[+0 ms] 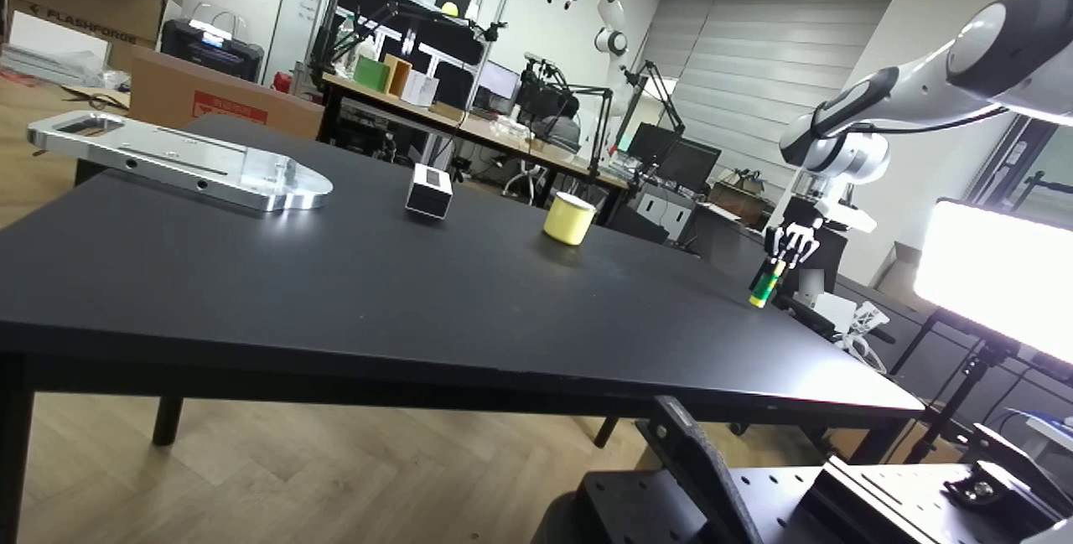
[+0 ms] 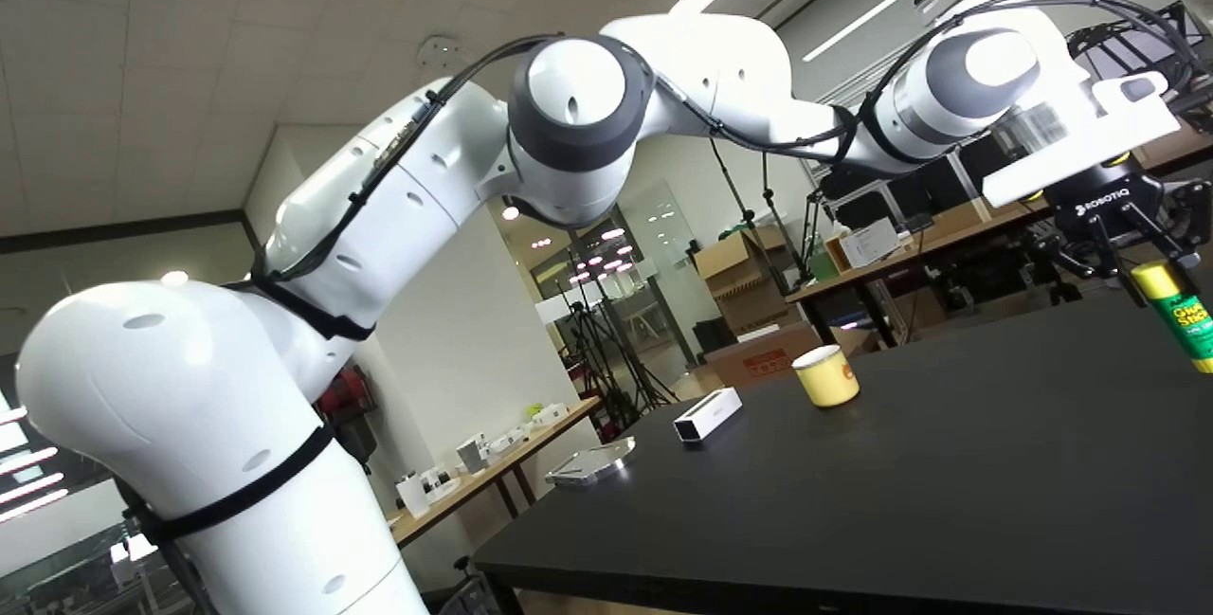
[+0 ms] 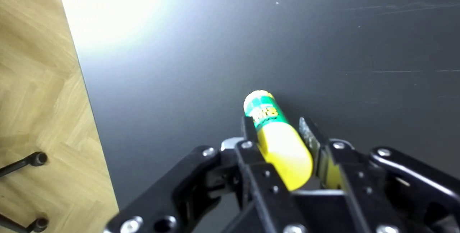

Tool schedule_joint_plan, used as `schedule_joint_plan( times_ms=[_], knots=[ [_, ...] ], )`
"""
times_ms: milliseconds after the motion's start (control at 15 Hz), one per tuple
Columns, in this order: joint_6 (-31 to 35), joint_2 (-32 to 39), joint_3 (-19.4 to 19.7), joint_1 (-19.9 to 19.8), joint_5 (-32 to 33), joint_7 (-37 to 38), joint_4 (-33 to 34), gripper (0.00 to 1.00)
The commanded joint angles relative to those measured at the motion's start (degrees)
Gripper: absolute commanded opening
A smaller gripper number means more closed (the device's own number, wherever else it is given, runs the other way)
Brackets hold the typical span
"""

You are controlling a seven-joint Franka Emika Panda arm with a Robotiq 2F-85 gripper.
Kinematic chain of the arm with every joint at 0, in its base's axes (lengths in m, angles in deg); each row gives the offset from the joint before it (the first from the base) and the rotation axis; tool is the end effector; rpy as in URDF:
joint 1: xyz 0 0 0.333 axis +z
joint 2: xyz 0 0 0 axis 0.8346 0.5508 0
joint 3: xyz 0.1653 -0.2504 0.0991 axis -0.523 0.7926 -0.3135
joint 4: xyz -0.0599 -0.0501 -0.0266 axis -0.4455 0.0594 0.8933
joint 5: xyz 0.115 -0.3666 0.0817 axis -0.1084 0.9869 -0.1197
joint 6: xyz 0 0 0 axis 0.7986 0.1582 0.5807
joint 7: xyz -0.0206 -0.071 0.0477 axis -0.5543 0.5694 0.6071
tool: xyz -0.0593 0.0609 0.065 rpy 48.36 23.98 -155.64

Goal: Take the stick of glue out of the mug and place it on the right side of the table

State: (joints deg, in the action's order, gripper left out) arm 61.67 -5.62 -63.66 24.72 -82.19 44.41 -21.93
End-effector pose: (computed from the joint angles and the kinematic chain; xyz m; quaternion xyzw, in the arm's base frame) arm 0.6462 -0.4607 0.1839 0.9979 -0.0523 -0.0062 0.0381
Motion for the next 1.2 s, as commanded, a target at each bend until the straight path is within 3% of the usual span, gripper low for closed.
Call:
schedule_joint_plan(
  times_ms=[0, 467, 533, 667, 933, 1133],
  knots=[
    [-2.68, 3.79, -1.13, -2.23, -0.26, 0.80, 6.49, 0.09],
    [-3.67, 5.42, -1.06, -3.79, -1.04, 1.29, 9.37, 0.09],
    [-3.94, 5.43, -1.10, -3.54, -1.10, 1.77, 9.32, 0.59],
    [-4.08, 5.41, -1.30, -3.43, -1.21, 1.72, 9.43, 0.66],
    [-3.72, 4.48, -0.77, -2.96, -0.63, 1.43, 9.80, 0.95],
    [-5.45, 1.50, 0.45, -1.65, 0.69, 2.56, 9.78, 1.00]
  ],
)
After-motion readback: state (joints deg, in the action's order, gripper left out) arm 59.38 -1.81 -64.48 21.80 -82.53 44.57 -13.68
